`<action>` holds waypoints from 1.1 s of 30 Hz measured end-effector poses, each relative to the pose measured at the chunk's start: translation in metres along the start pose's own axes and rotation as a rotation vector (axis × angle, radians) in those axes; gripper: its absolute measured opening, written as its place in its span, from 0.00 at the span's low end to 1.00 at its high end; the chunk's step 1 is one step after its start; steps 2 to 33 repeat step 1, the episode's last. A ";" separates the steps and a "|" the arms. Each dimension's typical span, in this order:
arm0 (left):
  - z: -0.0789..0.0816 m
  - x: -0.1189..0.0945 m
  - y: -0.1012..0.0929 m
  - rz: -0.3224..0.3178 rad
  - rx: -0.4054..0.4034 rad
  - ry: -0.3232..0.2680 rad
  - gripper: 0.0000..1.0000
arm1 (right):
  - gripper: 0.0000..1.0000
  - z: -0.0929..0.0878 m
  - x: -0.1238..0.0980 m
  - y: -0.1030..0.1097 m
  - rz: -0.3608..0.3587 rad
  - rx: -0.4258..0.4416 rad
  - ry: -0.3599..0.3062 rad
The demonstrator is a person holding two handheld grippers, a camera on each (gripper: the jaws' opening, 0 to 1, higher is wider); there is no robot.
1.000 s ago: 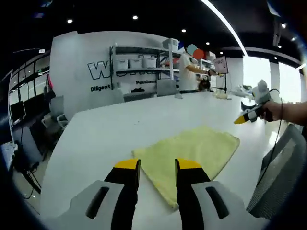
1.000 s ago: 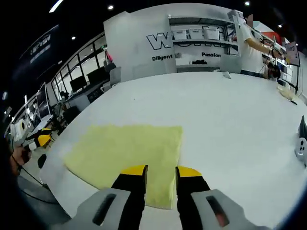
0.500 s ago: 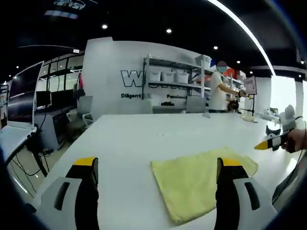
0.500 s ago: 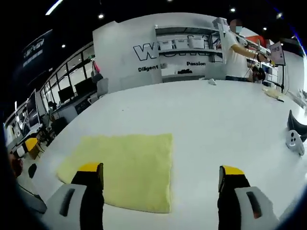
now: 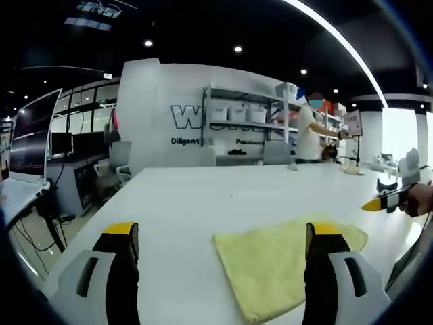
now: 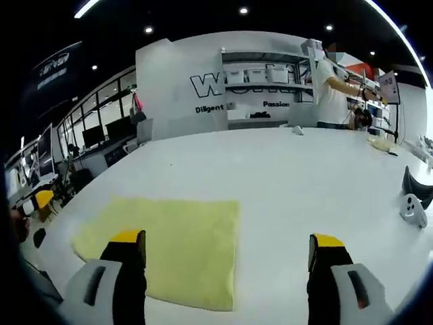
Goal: Fold the garment on the visible template until the final outline fits inside the template.
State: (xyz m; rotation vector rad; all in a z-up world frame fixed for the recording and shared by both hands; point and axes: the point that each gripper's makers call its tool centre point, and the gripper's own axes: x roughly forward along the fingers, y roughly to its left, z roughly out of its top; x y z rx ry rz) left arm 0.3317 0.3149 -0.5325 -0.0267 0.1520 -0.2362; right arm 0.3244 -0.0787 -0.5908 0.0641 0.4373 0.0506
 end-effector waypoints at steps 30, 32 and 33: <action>0.001 0.000 0.000 -0.001 -0.002 -0.007 0.99 | 0.99 0.001 0.000 0.001 0.001 -0.004 -0.004; 0.001 0.000 0.000 -0.001 -0.002 -0.007 0.99 | 0.99 0.001 0.000 0.001 0.001 -0.004 -0.004; 0.001 0.000 0.000 -0.001 -0.002 -0.007 0.99 | 0.99 0.001 0.000 0.001 0.001 -0.004 -0.004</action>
